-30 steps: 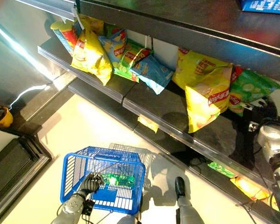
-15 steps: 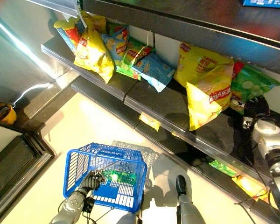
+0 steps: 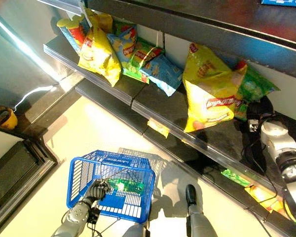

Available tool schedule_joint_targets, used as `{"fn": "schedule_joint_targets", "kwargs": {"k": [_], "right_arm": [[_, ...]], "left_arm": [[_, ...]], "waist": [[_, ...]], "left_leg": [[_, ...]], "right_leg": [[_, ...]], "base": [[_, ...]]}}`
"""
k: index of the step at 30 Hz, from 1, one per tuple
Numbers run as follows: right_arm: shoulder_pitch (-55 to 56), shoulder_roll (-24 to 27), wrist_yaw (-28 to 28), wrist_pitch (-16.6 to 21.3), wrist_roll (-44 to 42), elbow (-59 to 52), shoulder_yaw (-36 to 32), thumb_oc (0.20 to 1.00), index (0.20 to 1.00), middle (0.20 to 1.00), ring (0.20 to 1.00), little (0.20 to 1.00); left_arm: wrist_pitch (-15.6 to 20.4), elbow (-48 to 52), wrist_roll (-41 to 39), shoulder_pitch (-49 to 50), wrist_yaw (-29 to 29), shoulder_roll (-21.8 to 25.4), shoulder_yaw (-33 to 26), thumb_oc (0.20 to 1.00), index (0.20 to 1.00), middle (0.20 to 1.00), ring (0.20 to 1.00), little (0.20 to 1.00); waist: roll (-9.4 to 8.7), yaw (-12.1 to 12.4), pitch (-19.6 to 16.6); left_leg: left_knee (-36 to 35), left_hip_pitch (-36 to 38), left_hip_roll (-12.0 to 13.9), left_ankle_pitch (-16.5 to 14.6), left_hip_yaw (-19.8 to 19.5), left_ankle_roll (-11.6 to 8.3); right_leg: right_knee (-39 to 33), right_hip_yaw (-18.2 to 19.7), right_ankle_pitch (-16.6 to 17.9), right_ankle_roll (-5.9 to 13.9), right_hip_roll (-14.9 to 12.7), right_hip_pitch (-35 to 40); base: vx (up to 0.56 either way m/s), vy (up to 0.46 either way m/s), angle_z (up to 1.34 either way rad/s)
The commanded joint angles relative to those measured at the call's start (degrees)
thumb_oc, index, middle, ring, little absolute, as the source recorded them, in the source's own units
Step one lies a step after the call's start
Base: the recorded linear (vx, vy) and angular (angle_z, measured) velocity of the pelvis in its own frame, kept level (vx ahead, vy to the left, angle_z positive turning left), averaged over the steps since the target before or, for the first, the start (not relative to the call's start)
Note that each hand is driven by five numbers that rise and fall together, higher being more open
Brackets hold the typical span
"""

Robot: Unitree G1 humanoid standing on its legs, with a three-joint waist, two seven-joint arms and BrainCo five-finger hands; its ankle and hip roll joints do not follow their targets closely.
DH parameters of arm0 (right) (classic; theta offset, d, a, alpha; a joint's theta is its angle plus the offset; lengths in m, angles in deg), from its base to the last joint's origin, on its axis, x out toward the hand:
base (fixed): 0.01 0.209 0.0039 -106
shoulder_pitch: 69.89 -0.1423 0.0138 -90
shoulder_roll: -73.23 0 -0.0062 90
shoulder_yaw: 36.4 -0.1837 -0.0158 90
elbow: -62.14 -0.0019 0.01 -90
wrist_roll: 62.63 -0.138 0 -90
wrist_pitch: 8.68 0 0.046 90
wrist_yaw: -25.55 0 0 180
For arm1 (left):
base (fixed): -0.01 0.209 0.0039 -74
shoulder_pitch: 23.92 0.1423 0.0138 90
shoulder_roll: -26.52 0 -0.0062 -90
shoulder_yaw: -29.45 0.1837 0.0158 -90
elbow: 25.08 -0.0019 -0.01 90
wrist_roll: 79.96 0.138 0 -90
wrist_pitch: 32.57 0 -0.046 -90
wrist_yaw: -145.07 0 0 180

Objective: Pick up the snacks into the basket

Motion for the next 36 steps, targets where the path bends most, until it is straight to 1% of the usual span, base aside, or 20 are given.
{"fn": "schedule_joint_targets", "kwargs": {"k": [1,6,8,9,10,11,12,13,14,15,16,17,20,22,23,25,26,27,29,36], "right_arm": [[-0.91,-0.81,-0.51,2.04,1.02,-0.78,2.74,0.200,0.200,0.200,0.200,0.200],[3.09,-1.66,-0.26,2.21,1.02,-3.78,0.60,0.200,0.200,0.200,0.200,0.200],[6.26,-1.80,-0.42,2.08,1.83,-5.73,-0.42,0.200,0.200,0.200,0.200,0.200],[9.95,-2.36,-0.16,2.41,1.64,-8.84,-2.61,0.200,0.200,0.200,0.200,0.200],[10.18,-2.38,-0.14,2.36,1.68,-9.00,-2.77,0.200,0.200,0.200,0.200,0.200],[15.43,-3.38,-0.49,2.84,1.09,-13.60,-5.44,0.200,0.200,0.200,0.200,0.200],[15.47,-3.38,-0.48,2.83,1.10,-13.63,-5.47,0.200,0.200,0.200,0.200,0.200],[18.24,-3.65,-0.66,3.15,0.74,-15.87,-7.31,0.200,0.200,0.200,0.200,0.200],[24.10,-5.13,-1.57,4.38,-1.90,-18.82,-11.36,0.200,0.200,0.200,0.200,0.200],[24.36,-5.18,-1.56,4.33,-1.87,-18.99,-11.53,0.200,0.200,0.200,0.200,0.200],[29.75,-5.88,-1.94,4.77,-2.73,-21.80,-15.28,0.200,0.200,0.200,0.200,0.200],[29.79,-5.89,-1.94,4.76,-2.73,-21.83,-15.31,0.200,0.200,0.200,0.200,0.200],[36.13,-7.82,-2.98,5.28,-4.52,-25.00,-19.71,0.200,0.200,0.200,0.200,0.200],[41.28,-9.86,-4.36,5.49,-5.41,-28.03,-22.32,0.200,0.200,0.200,0.200,0.200],[41.39,-9.91,-4.35,5.45,-5.39,-28.13,-22.36,0.200,0.200,0.200,0.200,0.200],[44.98,-11.38,-5.34,5.47,-5.38,-30.66,-23.75,0.200,0.200,0.200,0.200,0.200],[47.58,-12.06,-6.78,5.35,-4.57,-32.19,-23.38,0.200,0.200,0.200,0.200,0.200],[47.69,-12.09,-6.77,5.31,-4.55,-32.28,-23.41,0.200,0.200,0.200,0.200,0.200],[51.30,-12.31,-9.27,4.23,-2.59,-35.15,-22.11,0.200,0.200,0.200,0.200,0.200],[55.58,-13.81,-13.50,3.75,-2.34,-41.31,-18.27,0.200,0.200,0.200,0.200,0.200]], "left_arm": [[3.91,3.94,-1.42,2.19,-0.46,6.83,-0.81,0.200,0.200,0.200,0.200,0.200],[3.70,4.48,-1.03,2.32,-0.60,6.65,-1.35,0.200,0.200,0.200,0.200,0.200],[3.49,4.19,-0.85,2.21,-0.61,6.48,-1.83,0.200,0.200,0.200,0.200,0.200],[3.32,4.30,-0.52,2.29,-0.59,6.34,-2.53,0.200,0.200,0.200,0.200,0.200],[3.32,4.31,-0.52,2.30,-0.59,6.40,-2.45,0.200,0.200,0.200,0.200,0.200],[3.10,4.40,-0.33,2.53,-0.66,6.32,-3.48,0.200,0.200,0.200,0.200,0.200],[3.10,4.40,-0.33,2.53,-0.66,6.33,-3.46,0.200,0.200,0.200,0.200,0.200],[2.99,4.45,-0.12,2.62,-0.63,6.24,-3.92,0.200,0.200,0.200,0.200,0.200],[2.78,4.11,0.31,2.96,-0.59,5.75,-5.13,0.200,0.200,0.200,0.200,0.200],[2.77,4.12,0.31,2.98,-0.59,5.80,-5.03,0.200,0.200,0.200,0.200,0.200],[2.47,3.69,1.08,3.33,-0.39,5.68,-6.14,0.200,0.200,0.200,0.200,0.200],[2.47,3.69,1.08,3.33,-0.39,5.68,-6.12,0.200,0.200,0.200,0.200,0.200],[2.16,2.99,2.06,4.07,-0.37,5.43,-8.11,0.200,0.200,0.200,0.200,0.200],[1.98,2.45,2.90,4.81,-0.59,5.38,-9.92,0.200,0.200,0.200,0.200,0.200],[1.98,2.47,2.91,4.85,-0.58,5.40,-9.90,0.200,0.200,0.200,0.200,0.200],[1.75,2.87,3.56,5.59,-0.52,5.44,-10.91,0.200,0.200,0.200,0.200,0.200],[1.73,3.03,4.27,6.04,-0.54,5.64,-11.39,0.200,0.200,0.200,0.200,0.200],[1.72,3.07,4.27,6.10,-0.54,5.66,-11.38,0.200,0.200,0.200,0.200,0.200],[1.63,4.45,5.33,6.69,-0.24,6.01,-11.96,0.200,0.200,0.200,0.200,0.200],[1.82,6.09,7.18,6.38,-1.02,5.90,-11.95,0.200,0.200,0.200,0.200,0.200]], "waist": [[-3.44,1.94,-3.37],[-3.87,1.62,-3.33],[-4.32,1.33,-3.46],[-4.77,0.93,-3.57],[-4.80,1.00,-3.59],[-5.41,0.64,-3.77],[-5.41,0.66,-3.77],[-5.85,0.43,-3.85],[-6.89,-0.22,-4.38],[-6.91,-0.12,-4.40],[-8.00,-0.79,-4.84],[-8.00,-0.76,-4.82],[-9.57,-1.75,-5.69],[-10.96,-2.71,-6.56],[-10.99,-2.63,-6.57],[-11.80,-3.34,-6.98],[-12.39,-3.65,-7.30],[-12.42,-3.58,-7.34],[-13.05,-4.33,-8.00],[-13.57,-5.20,-8.93]], "left_leg": [[6.10,-3.85,-1.91,-5.58,-0.51,-1.01],[6.62,-3.81,-2.02,-5.81,-0.39,-0.90],[6.85,-3.72,-2.04,-5.99,-0.39,-0.81],[7.04,-3.53,-1.94,-6.20,-0.37,-0.74],[7.05,-3.50,-1.94,-6.20,-0.37,-0.74],[7.28,-3.26,-1.75,-6.42,-0.33,-0.72],[7.28,-3.25,-1.75,-6.43,-0.33,-0.72],[7.37,-3.07,-1.67,-6.56,-0.28,-0.69],[7.56,-2.59,-1.40,-6.96,-0.25,-0.59],[7.56,-2.54,-1.39,-6.97,-0.26,-0.58],[7.76,-1.82,-1.08,-7.44,-0.10,-0.51],[7.76,-1.80,-1.08,-7.44,-0.09,-0.51],[7.84,-0.67,-0.73,-8.08,0.51,-0.33],[7.84,0.25,-0.33,-8.69,1.57,-0.12],[7.82,0.30,-0.32,-8.70,1.63,-0.12],[7.90,0.84,-0.11,-9.04,2.44,0.06],[7.80,1.19,-0.02,-9.18,3.01,0.27],[7.75,1.23,-0.02,-9.18,3.08,0.27],[6.58,1.86,0.05,-8.89,4.14,0.61],[6.07,2.20,0.03,-8.68,5.27,0.65]], "right_leg": [[5.04,2.20,-5.68,5.07,-1.84,-2.50],[4.89,2.35,-5.54,5.16,-1.93,-2.05],[4.51,2.32,-5.49,5.24,-1.94,-1.68],[4.27,2.35,-5.40,5.33,-1.94,-1.26],[4.24,2.34,-5.40,5.33,-1.94,-1.22],[3.94,2.27,-5.31,5.40,-1.95,-0.59],[3.93,2.27,-5.31,5.40,-1.95,-0.58],[3.65,2.17,-5.25,5.45,-1.93,-0.12],[3.08,1.93,-5.14,5.54,-1.96,0.90],[3.03,1.92,-5.13,5.54,-1.96,0.98],[2.22,1.80,-4.99,5.73,-1.97,2.11],[2.21,1.80,-4.98,5.73,-1.96,2.13],[1.11,2.24,-4.47,6.13,-1.70,3.42],[0.44,3.29,-3.86,6.60,-1.39,4.04],[0.42,3.34,-3.85,6.61,-1.38,4.07],[0.18,4.05,-3.57,6.83,-1.11,4.37],[0.05,4.67,-3.36,7.07,-0.98,4.36],[0.05,4.74,-3.35,7.07,-0.97,4.35],[0.02,5.50,-2.90,7.43,-0.87,4.07],[-0.44,6.35,-2.39,7.59,-0.87,3.52]], "base": [[0.00,0.000,0.00],[0.00,0.006,0.00],[0.00,0.000,0.00],[0.00,0.000,0.00],[0.00,0.000,0.00],[0.00,0.000,0.00],[0.00,0.000,0.00],[0.04,0.008,0.00],[0.04,0.008,0.00],[0.06,0.024,0.04],[0.00,0.000,0.00],[0.04,0.034,0.01],[0.04,0.035,-0.06],[0.03,0.079,-0.21],[0.03,0.076,-0.24],[0.02,0.066,-0.28],[0.00,0.059,-0.37],[-0.01,0.065,-0.36],[-0.01,0.073,-0.26],[0.00,0.031,-0.14]]}}
